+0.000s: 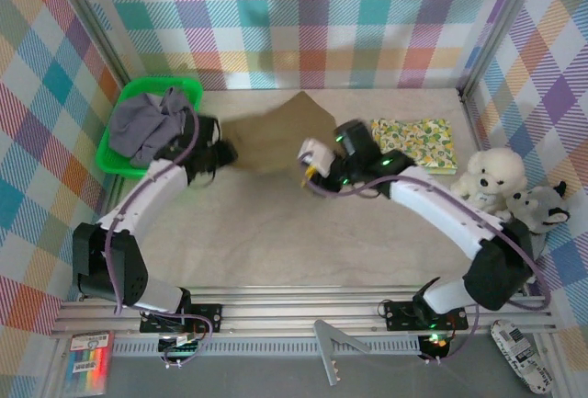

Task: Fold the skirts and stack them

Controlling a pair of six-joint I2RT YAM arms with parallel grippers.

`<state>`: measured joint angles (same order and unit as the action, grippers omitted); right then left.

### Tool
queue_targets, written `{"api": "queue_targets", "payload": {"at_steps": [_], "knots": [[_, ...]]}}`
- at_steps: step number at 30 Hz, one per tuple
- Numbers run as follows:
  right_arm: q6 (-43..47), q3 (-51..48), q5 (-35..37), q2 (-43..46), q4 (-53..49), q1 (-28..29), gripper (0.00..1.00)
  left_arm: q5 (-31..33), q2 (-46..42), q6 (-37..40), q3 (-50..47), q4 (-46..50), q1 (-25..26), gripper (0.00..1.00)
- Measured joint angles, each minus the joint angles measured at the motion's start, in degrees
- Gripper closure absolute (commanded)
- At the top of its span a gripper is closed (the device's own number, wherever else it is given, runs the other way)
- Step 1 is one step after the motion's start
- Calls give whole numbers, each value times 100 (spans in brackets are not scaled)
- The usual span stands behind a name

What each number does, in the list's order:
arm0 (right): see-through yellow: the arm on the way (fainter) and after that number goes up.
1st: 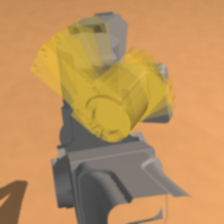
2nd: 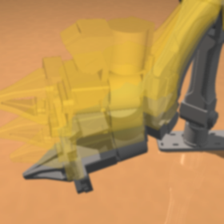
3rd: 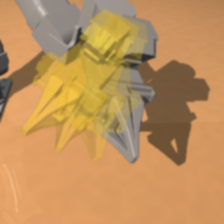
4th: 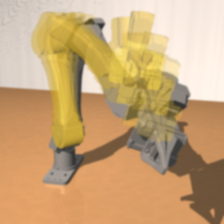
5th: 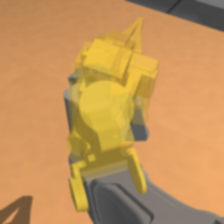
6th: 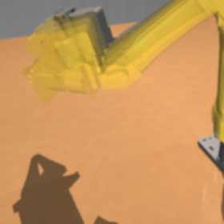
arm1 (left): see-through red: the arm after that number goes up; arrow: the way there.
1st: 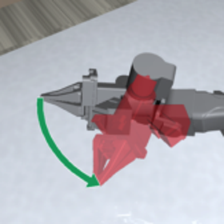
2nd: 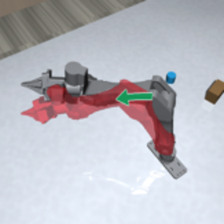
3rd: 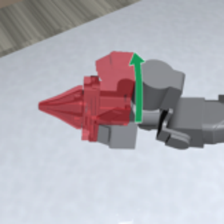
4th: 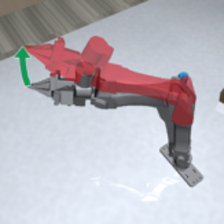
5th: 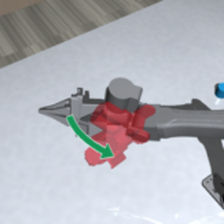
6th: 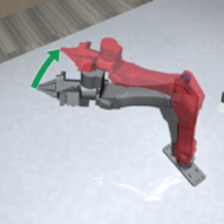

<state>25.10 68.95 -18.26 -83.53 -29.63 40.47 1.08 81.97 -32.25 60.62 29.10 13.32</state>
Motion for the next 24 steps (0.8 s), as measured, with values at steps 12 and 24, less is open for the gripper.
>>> {"api": "queue_targets", "payload": {"at_steps": [12, 24], "knots": [[-3401, -975, 1069, -173, 1443, -809, 1, 369, 315, -437, 470, 216, -24, 0], [-6419, -50, 881, -2481, 1292, -1904, 1, -57, 2627, -942, 1471, 39, 284, 0]]}}
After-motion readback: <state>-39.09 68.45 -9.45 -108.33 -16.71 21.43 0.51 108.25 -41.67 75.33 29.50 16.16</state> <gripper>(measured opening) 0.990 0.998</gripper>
